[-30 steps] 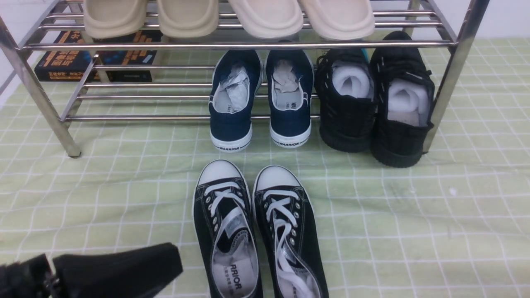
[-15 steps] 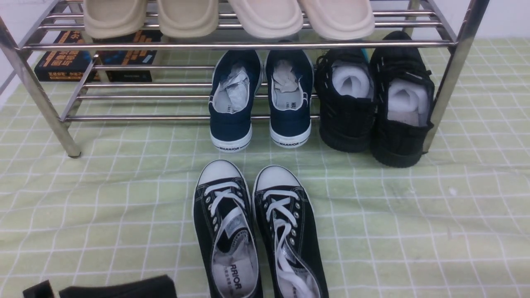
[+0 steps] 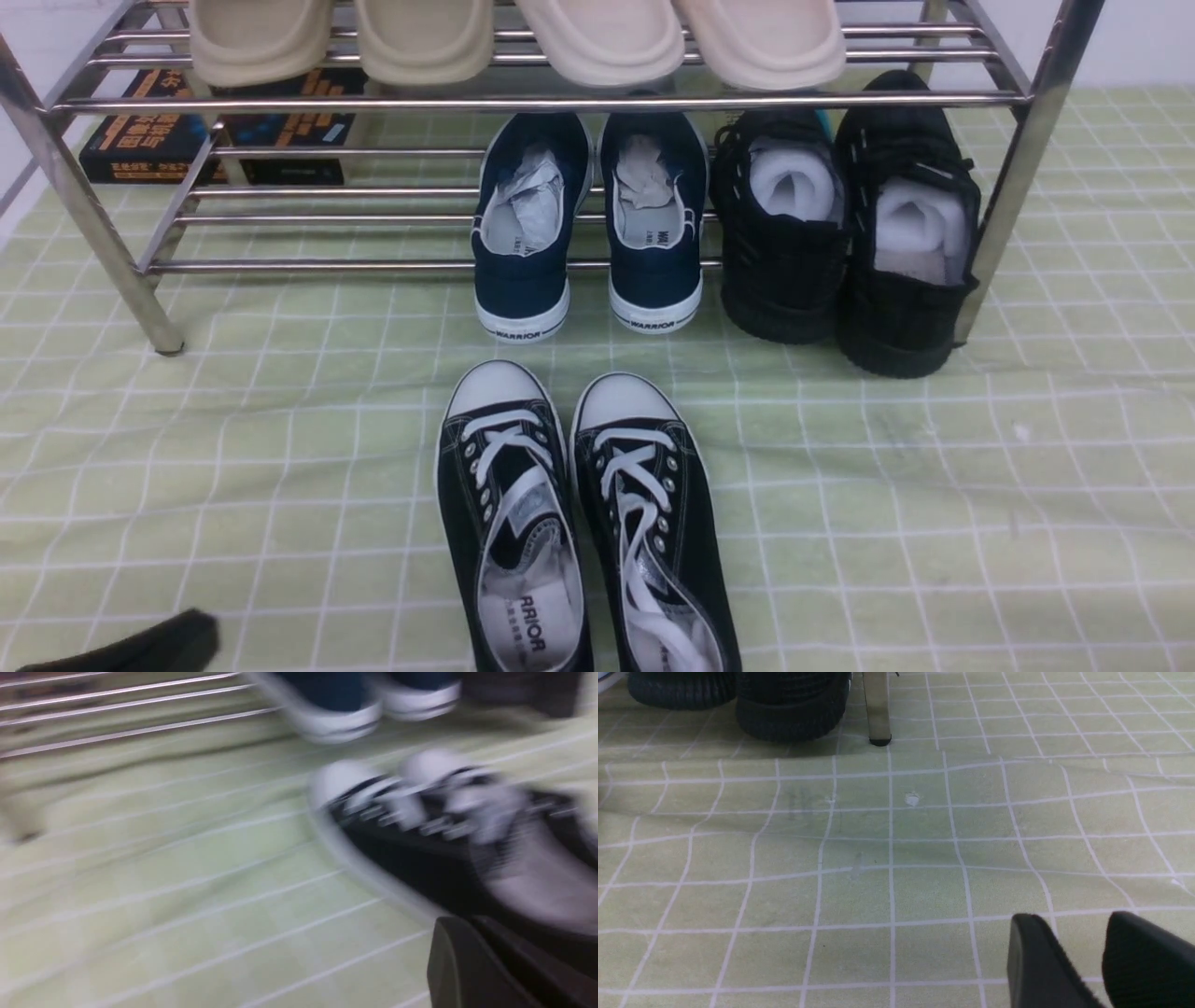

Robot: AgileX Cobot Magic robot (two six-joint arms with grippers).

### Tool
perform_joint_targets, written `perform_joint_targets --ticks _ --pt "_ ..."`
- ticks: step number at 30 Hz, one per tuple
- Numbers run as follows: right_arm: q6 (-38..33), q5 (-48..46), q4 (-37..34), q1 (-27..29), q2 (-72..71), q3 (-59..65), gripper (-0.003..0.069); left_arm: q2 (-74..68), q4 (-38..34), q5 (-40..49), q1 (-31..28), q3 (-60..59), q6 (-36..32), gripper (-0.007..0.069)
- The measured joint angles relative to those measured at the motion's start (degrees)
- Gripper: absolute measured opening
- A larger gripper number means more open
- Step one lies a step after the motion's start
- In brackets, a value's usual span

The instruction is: Take the shoes off the shelf with your hand from the green coffee tablecloth.

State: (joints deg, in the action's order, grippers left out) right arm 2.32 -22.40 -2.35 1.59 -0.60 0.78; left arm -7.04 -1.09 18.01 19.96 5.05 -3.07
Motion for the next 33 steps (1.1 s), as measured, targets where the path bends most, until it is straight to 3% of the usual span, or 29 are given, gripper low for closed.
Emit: perform_joint_targets --ticks 1,2,7,11,16,21,28,33 --pt "0.0 0.0 0.0 0.0 0.0 0.0 0.024 0.2 0.0 -0.1 -0.7 -0.7 -0.1 0.0035" --pt "0.0 0.0 0.0 0.0 0.0 0.0 0.024 1.7 -0.2 -0.3 -5.9 -3.4 -0.2 0.0036" --pt "0.0 0.0 0.0 0.0 0.0 0.0 0.024 5.3 -0.2 0.2 -19.2 -6.6 4.4 0.004" --pt "0.0 0.0 0.0 0.0 0.0 0.0 0.024 6.5 1.1 1.4 -23.8 -6.5 5.7 0.0044" --pt "0.0 0.0 0.0 0.0 0.0 0.0 0.024 7.7 2.4 2.2 -23.5 -6.4 5.9 0.005" --pt "0.0 0.0 0.0 0.0 0.0 0.0 0.024 7.7 4.2 2.4 -19.7 -6.4 6.2 0.0054" --pt "-0.1 0.0 0.0 0.0 0.0 0.0 0.024 7.7 10.2 2.6 -16.8 -6.4 12.8 0.0058" --pt "-0.1 0.0 0.0 0.0 0.0 0.0 0.024 7.7 10.7 2.6 -16.8 -6.4 13.7 0.0065"
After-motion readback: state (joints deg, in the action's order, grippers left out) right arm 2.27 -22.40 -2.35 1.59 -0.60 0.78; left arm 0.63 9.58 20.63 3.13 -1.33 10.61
